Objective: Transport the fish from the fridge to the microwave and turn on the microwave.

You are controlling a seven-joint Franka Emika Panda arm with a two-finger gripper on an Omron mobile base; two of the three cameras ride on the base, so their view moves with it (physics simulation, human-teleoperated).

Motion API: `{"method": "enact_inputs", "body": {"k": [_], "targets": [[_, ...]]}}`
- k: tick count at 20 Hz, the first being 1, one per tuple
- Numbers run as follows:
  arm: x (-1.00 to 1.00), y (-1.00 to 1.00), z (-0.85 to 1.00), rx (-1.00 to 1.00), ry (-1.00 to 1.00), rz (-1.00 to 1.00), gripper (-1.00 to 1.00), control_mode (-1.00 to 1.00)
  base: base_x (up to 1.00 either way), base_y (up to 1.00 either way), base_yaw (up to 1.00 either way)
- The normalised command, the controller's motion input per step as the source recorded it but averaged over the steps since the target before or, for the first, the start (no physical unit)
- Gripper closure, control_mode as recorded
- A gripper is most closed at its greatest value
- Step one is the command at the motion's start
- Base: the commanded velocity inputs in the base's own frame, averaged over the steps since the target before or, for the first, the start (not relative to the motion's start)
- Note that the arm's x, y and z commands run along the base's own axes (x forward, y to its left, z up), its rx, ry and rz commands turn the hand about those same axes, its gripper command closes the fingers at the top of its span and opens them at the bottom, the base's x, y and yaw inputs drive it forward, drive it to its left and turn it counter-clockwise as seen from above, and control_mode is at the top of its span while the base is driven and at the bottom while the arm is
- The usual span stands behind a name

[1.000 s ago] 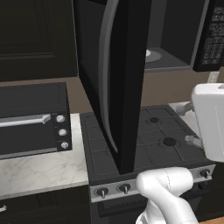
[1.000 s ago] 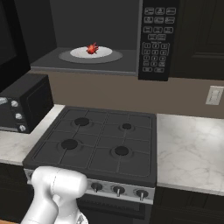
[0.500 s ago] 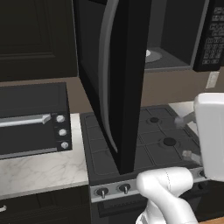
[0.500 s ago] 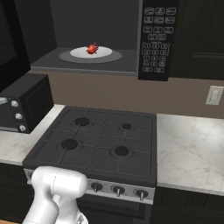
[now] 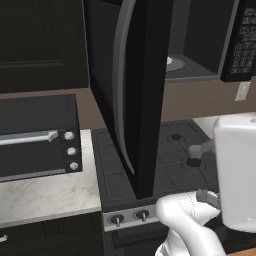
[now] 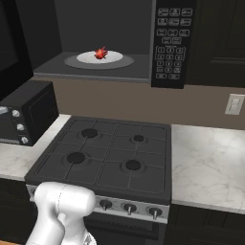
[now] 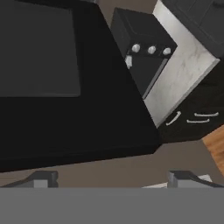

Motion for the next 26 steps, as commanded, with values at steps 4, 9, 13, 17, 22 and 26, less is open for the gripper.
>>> {"method": "enact_inputs", "body": {"k": [4,9,13,17,22,26], "targets": [[-0.13,0.31,-0.04,0.09,0.15,0.00,-1.00,-1.00,0.00,0.00,0.00],[-0.04,0.37,-0.08,0.06,0.13,0.00,-1.00,-1.00,0.00,0.00,0.00],[0.00,0.41,-0.07,0.03,0.10,0.02,-1.00,-1.00,0.00,0.00,0.00],[0.00,0.45,-0.05,0.01,0.05,0.00,-1.00,-1.00,0.00,0.00,0.00],[0.00,0.45,-0.01,0.00,0.00,0.00,-1.00,-1.00,0.00,0.00,0.00],[0.05,0.41,-0.01,-0.02,-0.02,-0.06,-1.00,-1.00,0.00,0.00,0.00]]}}
